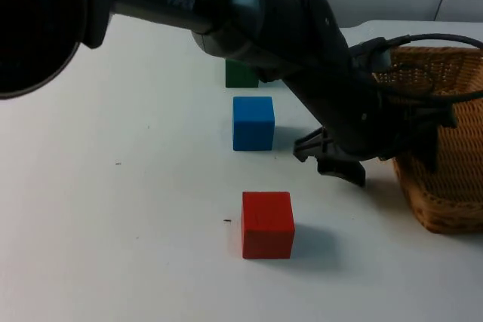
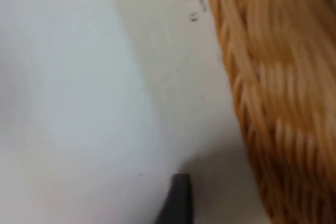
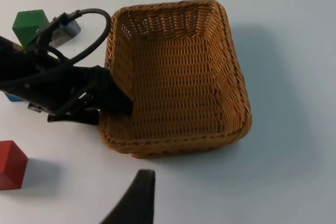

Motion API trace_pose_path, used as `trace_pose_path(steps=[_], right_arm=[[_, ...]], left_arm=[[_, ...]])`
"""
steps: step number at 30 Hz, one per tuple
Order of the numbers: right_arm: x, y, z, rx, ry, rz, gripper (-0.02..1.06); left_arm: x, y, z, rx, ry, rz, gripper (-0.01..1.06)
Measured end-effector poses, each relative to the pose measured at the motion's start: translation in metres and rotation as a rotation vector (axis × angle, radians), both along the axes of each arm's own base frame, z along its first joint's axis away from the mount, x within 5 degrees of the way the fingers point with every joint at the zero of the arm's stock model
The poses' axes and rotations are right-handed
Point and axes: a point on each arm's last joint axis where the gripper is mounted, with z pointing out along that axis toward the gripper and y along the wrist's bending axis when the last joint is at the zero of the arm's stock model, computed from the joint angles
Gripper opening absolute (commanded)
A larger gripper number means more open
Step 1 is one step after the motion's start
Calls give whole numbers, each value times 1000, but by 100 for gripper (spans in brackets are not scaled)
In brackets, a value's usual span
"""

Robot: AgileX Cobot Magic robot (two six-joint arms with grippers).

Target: Pick up the basket with the left hand and place the blue cube into the basket with the right hand.

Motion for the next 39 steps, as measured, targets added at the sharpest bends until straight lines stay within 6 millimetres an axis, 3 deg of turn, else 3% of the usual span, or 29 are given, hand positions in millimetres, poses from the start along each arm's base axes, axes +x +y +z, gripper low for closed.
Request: trace_pose_path(steps=[4, 5, 10, 21, 27, 29, 33, 39], right_arm=[[0, 0, 0, 0, -1, 0, 104], [0, 0, 0, 0, -1, 0, 104], [0, 0, 0, -2, -1, -1, 104], [0, -1, 1, -10, -6, -6, 104], [1, -1, 2, -13, -30, -8, 104], [2, -1, 3, -13, -43, -8, 104], [2, -1, 4, -14, -54, -8, 104], [3, -1, 5, -14, -58, -8, 104]], left_arm=[[0, 0, -2, -3, 14, 12, 44], [0, 0, -2, -5, 16, 15, 44], [-1, -4, 1, -42, 34, 51, 2], [3, -5, 6, -83, 33, 105, 0], [4, -5, 42, -124, -9, 109, 0], [4, -2, 63, -138, -28, 93, 0], [8, 12, 87, -135, -57, 83, 0], [4, 65, 103, -94, -83, 186, 0]])
